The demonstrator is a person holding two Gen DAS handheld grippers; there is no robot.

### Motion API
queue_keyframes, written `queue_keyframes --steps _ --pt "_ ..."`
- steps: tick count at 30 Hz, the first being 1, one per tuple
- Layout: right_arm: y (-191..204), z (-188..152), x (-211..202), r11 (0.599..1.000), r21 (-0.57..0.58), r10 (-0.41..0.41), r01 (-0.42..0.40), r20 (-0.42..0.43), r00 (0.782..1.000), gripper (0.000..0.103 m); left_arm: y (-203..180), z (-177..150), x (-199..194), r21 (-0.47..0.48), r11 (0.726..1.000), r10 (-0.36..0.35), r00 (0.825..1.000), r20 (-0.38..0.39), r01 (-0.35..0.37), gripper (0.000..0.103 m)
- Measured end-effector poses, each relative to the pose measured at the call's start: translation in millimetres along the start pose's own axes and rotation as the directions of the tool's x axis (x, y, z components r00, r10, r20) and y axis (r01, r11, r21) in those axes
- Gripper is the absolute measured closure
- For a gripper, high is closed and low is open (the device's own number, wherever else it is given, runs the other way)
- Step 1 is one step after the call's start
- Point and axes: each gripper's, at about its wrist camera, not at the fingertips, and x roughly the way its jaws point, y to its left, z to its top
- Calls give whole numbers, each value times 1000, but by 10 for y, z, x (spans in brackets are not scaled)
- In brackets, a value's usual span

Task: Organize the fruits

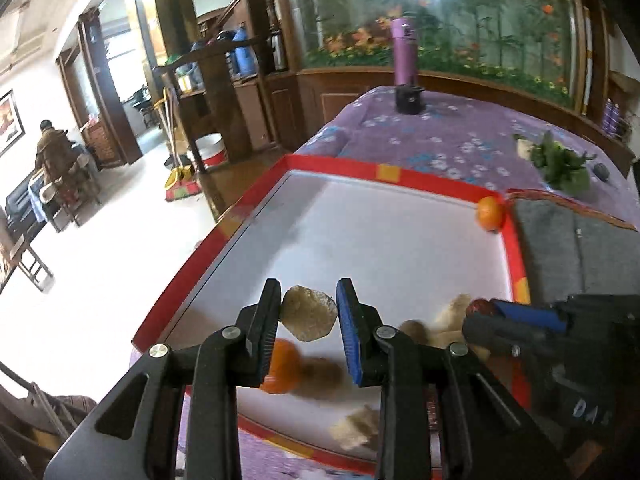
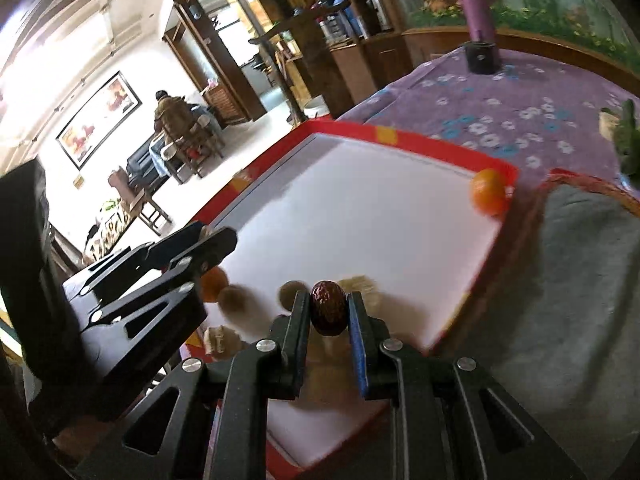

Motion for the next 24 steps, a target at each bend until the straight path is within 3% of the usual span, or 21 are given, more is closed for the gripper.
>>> queue_keyframes --steps 5,8,12,18,24 --pt "111 -28 36 1000 -5 -24 24 5 1000 80 60 -46 63 -15 999 46 999 -27 -47 76" --pt "151 -63 -82 997 -25 -69 71 46 997 65 32 -47 22 -14 997 70 997 -38 -71 57" --pt "186 -99 -383 991 -41 -121 128 129 984 51 -22 -32 -164 -2 997 81 997 1 -81 44" --pt "196 -220 -972 975 -49 -198 217 249 948 43 -106 -19 -657 -6 996 89 992 86 -88 23" --pt "314 -420 -1531 977 -34 -187 209 325 927 37 -173 -30 -1187 1 995 96 982 162 -97 18"
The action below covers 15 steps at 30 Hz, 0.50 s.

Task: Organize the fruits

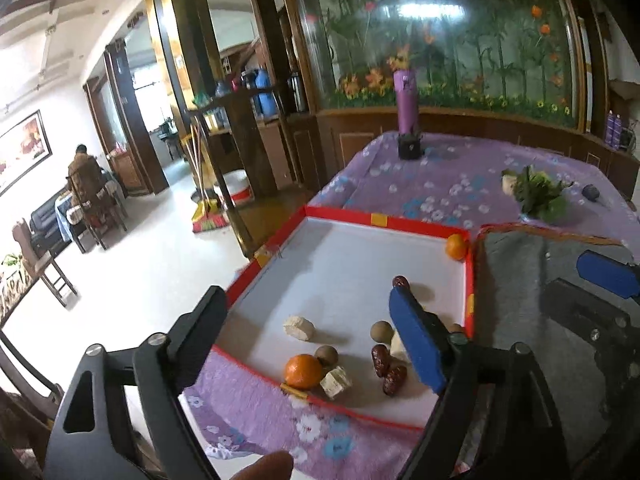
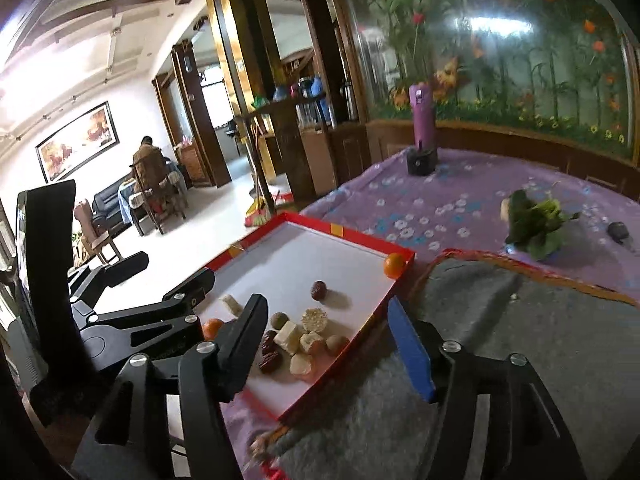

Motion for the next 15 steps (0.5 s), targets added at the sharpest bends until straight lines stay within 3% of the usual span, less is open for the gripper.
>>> queue_keyframes --steps 7,11,13,15 --pt "221 -134 -621 996 -48 -66 72 108 992 26 -4 2 -644 8 997 -74 992 98 74 15" --pt "220 -178 -826 993 -32 -106 113 154 982 17 -10 -8 -889 8 997 -77 987 144 76 8" --pt "188 -208 -924 993 -5 -116 119 166 979 16 -13 -27 -933 -4 997 -72 985 154 74 0" --pt "172 -230 -977 991 9 -130 130 169 977 16 8 -64 -986 -12 997 -71 984 166 74 0"
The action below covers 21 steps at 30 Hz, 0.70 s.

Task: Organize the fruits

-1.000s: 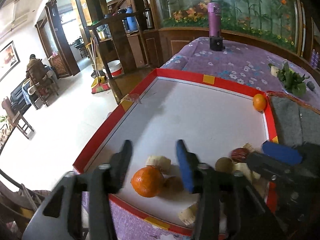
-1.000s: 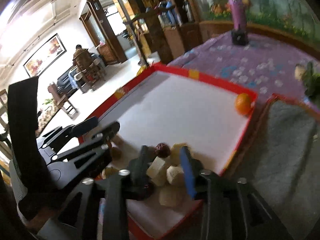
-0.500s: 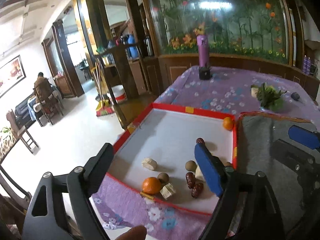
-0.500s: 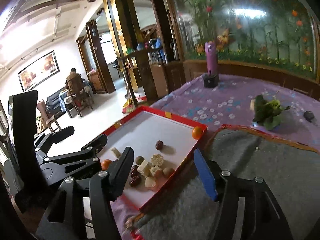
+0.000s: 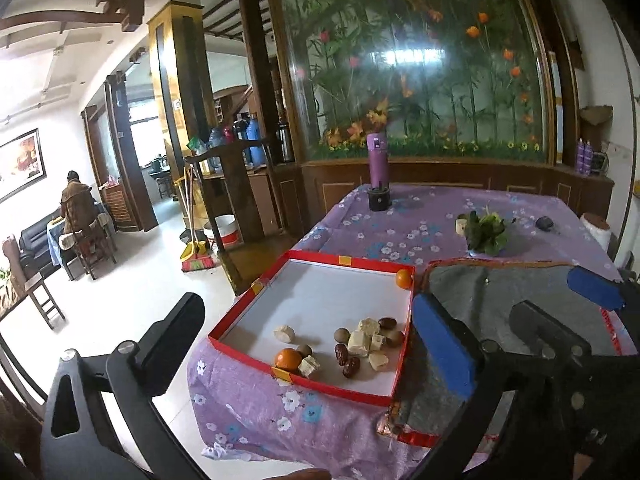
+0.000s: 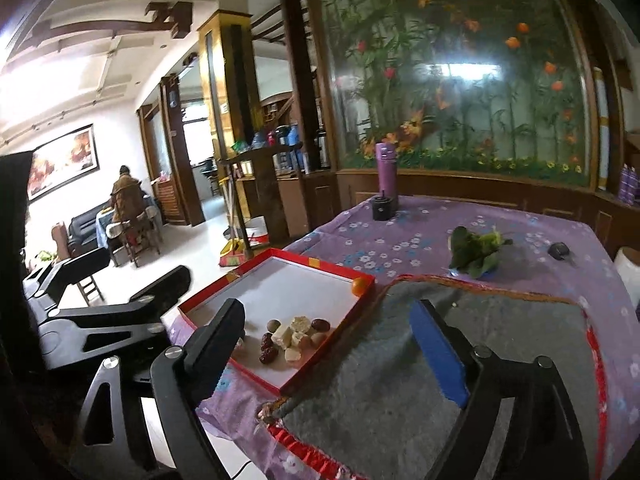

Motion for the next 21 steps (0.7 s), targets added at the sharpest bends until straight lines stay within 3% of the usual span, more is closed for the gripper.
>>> queue_keyframes --steps 13,21 --pt "124 -40 -186 999 32 -6 4 51 999 16 254 -144 -218 -26 997 72 997 -1 -72 0" --pt "187 -74 -133 999 29 12 -13 32 999 16 419 -175 -146 -59 990 124 992 -17 -125 0"
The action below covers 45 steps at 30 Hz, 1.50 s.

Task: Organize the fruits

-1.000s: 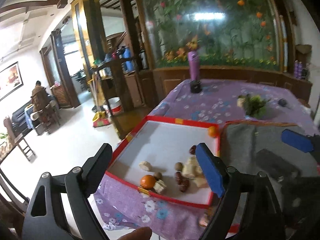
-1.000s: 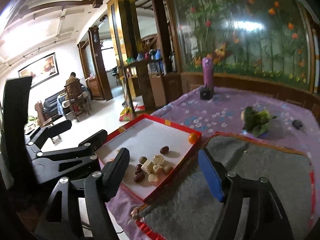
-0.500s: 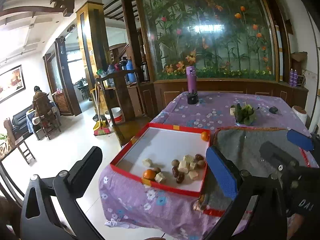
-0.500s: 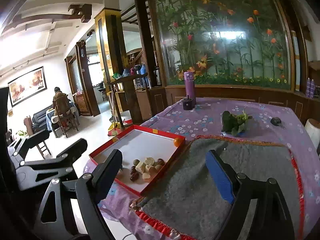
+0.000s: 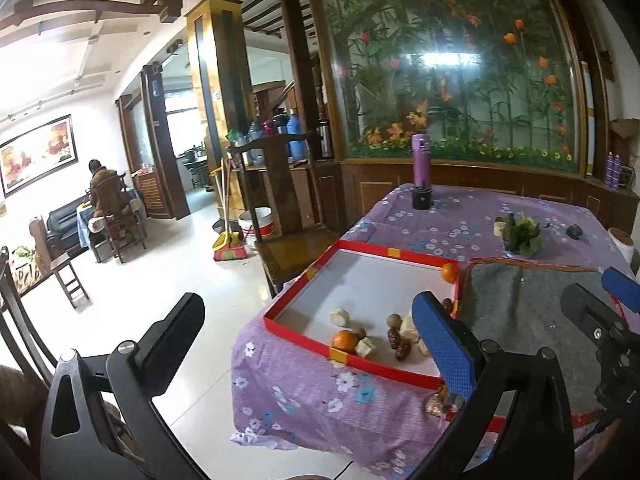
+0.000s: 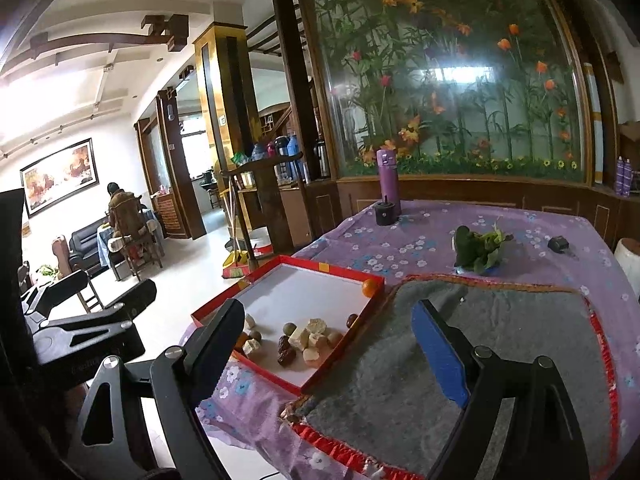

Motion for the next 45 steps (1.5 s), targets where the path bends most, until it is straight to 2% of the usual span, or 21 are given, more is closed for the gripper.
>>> queue_keyframes --steps 13,45 --pt "27 -43 80 1000 2 10 -10 -23 1000 16 60 -18 74 -5 1000 13 1000 -11 -13 0" --pt "71 -64 82 1000 -18 10 -10 -19 1000 16 76 -50 80 -6 1000 11 1000 -15 -11 0"
